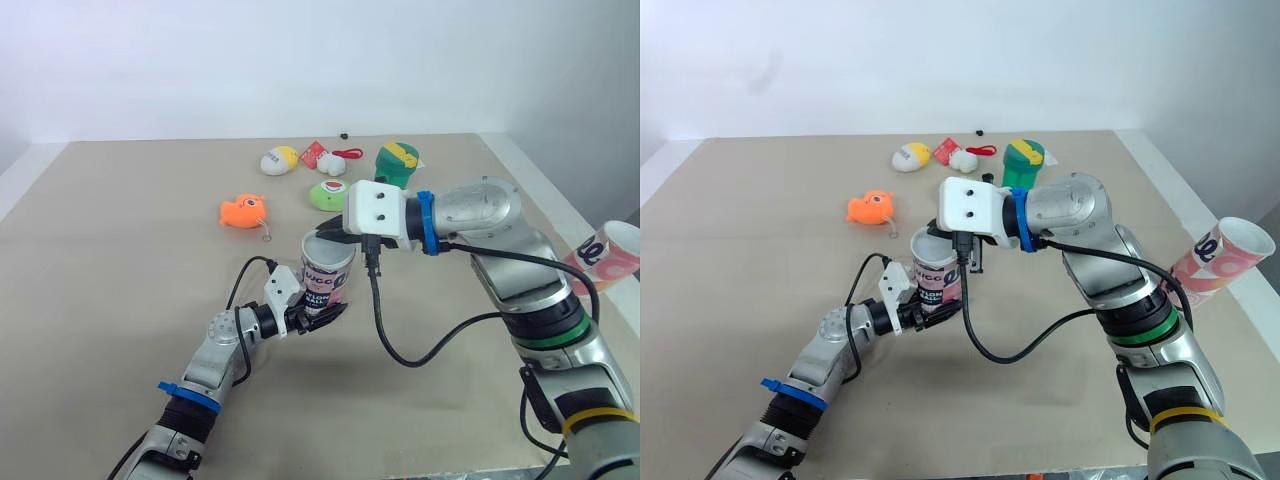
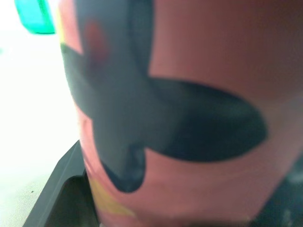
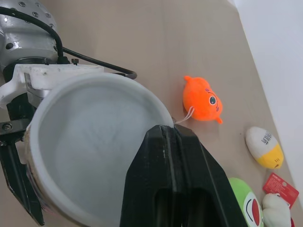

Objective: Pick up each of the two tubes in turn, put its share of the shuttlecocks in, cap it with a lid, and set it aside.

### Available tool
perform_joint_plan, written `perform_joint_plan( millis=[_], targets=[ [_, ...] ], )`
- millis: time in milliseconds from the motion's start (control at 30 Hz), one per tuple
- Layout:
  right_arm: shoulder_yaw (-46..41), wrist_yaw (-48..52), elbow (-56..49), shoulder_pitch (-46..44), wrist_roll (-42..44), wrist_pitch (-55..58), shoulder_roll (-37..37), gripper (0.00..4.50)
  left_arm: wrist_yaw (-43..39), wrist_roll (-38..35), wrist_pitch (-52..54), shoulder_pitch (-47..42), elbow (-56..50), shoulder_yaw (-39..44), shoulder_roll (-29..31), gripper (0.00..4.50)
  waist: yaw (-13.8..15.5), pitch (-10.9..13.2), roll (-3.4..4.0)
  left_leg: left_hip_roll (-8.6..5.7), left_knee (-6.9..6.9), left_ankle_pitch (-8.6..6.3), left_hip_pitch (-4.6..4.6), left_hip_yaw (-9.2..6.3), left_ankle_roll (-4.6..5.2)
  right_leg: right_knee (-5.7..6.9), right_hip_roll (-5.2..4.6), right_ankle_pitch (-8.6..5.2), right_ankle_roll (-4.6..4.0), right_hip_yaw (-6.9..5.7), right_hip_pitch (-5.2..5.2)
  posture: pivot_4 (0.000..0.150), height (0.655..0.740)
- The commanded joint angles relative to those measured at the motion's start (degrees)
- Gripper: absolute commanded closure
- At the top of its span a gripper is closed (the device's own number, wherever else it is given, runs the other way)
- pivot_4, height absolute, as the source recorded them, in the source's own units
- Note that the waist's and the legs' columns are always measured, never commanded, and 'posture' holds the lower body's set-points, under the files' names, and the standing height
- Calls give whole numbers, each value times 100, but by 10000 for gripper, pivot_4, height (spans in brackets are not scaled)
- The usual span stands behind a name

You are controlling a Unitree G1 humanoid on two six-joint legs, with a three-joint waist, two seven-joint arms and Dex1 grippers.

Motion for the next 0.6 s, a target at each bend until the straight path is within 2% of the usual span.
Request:
perform_joint_plan(
  millis=[33,233,600],
  targets=[
    [228,229,37,-108,169,-36,136,27113,0,149,358,184,277,-214,34,13838,1,1,-1,-1,0,0,-1,-2,0,0,0,0,0,0,0,1500,7400],
    [197,277,155,-271,185,-103,184,569,10,148,365,193,267,-215,25,13838,1,0,-1,-2,-2,-2,-2,-4,-2,-1,-2,-8,2,-1,2,1500,7400],
    [-336,467,479,-1172,427,-14,-30,569,12,152,387,202,257,-221,14,13838,1,10,2,-4,-5,-4,-8,-8,-3,-1,-4,-12,2,-4,-3,1500,7400]
  ],
)
